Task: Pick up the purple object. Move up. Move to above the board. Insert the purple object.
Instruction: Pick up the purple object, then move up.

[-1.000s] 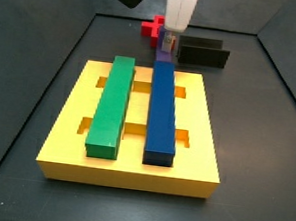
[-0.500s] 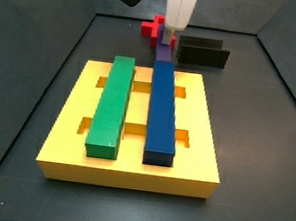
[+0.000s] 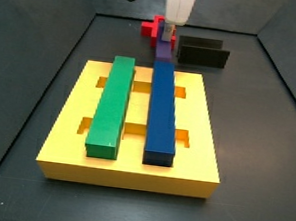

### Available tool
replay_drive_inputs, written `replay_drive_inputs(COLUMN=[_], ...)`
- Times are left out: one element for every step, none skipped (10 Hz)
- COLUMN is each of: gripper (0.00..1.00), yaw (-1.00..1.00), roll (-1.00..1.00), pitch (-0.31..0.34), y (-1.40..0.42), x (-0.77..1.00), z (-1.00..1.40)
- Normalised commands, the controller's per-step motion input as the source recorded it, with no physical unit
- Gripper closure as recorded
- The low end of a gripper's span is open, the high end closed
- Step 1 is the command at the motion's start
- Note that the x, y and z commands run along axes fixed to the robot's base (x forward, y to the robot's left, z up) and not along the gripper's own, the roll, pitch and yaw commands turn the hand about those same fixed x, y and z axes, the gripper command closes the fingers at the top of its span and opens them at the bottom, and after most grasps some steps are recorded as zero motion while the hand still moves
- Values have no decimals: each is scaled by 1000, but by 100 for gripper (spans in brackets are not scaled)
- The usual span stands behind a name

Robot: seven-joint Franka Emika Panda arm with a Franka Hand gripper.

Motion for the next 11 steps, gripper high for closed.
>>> replay_drive_inputs(gripper=[100, 100, 100, 100, 100, 100, 100, 100, 100, 100, 100], yaw=[0, 0, 0, 0, 0, 0, 0, 0, 48, 36, 14], roll=[0, 0, 0, 0, 0, 0, 0, 0, -11, -27, -47], pitch=[0, 0, 0, 0, 0, 0, 0, 0, 60, 58, 24], y=[0, 0, 0, 0, 0, 0, 0, 0, 44, 26, 12], x=[0, 0, 0, 0, 0, 0, 0, 0, -63, -66, 6], z=[0, 0, 0, 0, 0, 0, 0, 833, 845, 571, 185])
